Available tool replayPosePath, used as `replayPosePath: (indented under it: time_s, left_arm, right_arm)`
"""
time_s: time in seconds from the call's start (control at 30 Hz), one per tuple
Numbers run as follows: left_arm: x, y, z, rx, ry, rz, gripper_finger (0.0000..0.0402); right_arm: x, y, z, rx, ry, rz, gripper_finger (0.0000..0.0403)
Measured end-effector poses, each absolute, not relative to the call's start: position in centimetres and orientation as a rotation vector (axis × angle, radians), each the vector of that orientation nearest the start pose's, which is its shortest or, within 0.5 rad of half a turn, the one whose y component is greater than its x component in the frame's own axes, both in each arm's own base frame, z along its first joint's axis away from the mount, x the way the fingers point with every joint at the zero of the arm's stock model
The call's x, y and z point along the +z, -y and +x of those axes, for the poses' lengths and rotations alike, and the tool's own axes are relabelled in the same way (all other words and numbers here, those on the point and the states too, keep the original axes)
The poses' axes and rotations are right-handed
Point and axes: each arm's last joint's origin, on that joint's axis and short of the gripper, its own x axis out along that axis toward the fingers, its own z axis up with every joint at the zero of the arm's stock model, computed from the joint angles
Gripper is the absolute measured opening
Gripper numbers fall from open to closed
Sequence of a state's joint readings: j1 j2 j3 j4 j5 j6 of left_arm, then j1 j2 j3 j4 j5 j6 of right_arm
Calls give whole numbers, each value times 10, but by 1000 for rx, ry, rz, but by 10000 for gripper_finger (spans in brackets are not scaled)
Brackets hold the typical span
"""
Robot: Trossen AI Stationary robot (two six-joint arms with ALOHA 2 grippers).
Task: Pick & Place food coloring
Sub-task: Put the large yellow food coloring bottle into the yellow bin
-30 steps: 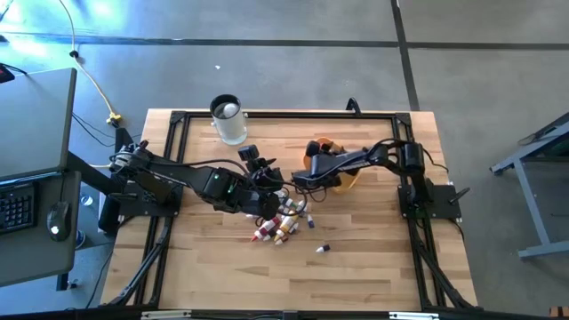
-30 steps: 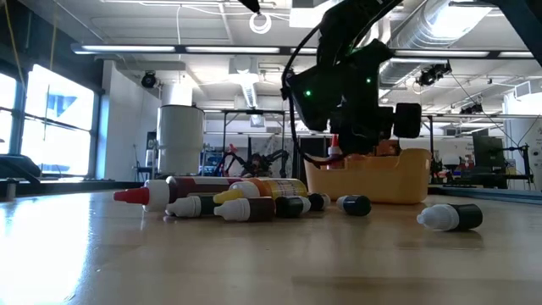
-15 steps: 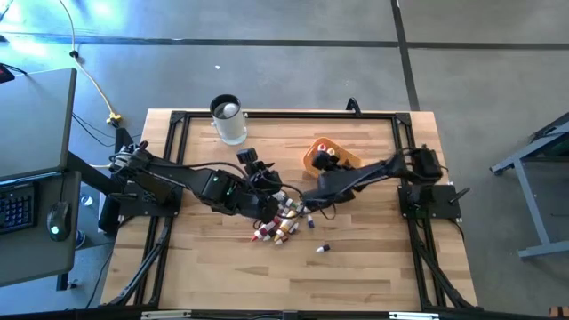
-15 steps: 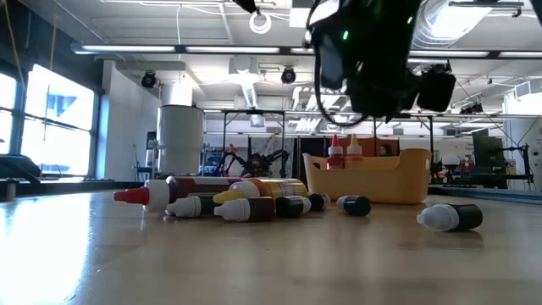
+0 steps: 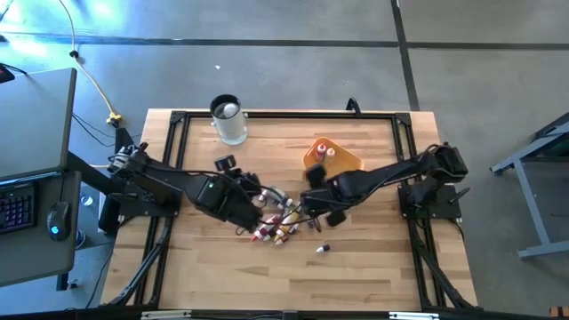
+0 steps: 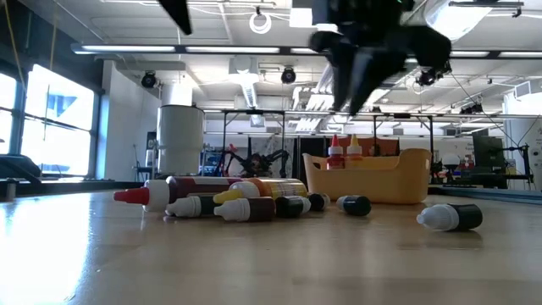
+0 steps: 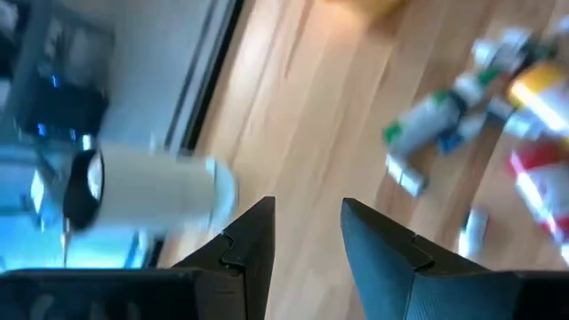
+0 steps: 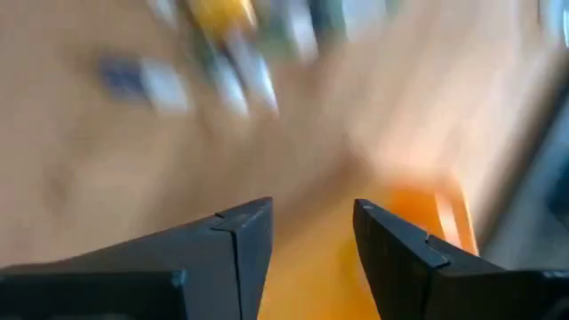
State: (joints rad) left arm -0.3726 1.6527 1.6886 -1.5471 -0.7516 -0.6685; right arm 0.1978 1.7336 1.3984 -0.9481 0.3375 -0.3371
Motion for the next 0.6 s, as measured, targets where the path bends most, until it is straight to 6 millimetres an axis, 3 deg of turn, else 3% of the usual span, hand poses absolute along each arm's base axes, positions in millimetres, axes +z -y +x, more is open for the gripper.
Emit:
replayPosePath:
  time_s: [0.23, 0.47, 0.6]
  left_arm:
    - [337, 103, 256, 624, -1151, 180, 129]
    - [306, 118, 230, 733, -1082, 155, 129]
    - [290, 119, 227, 761, -1066, 141, 129]
  right_arm:
    - [238, -81, 375, 543, -875, -576, 149]
    - [195, -104, 397, 601, -839, -732, 152]
    - [174, -110, 404, 541, -869, -845, 152]
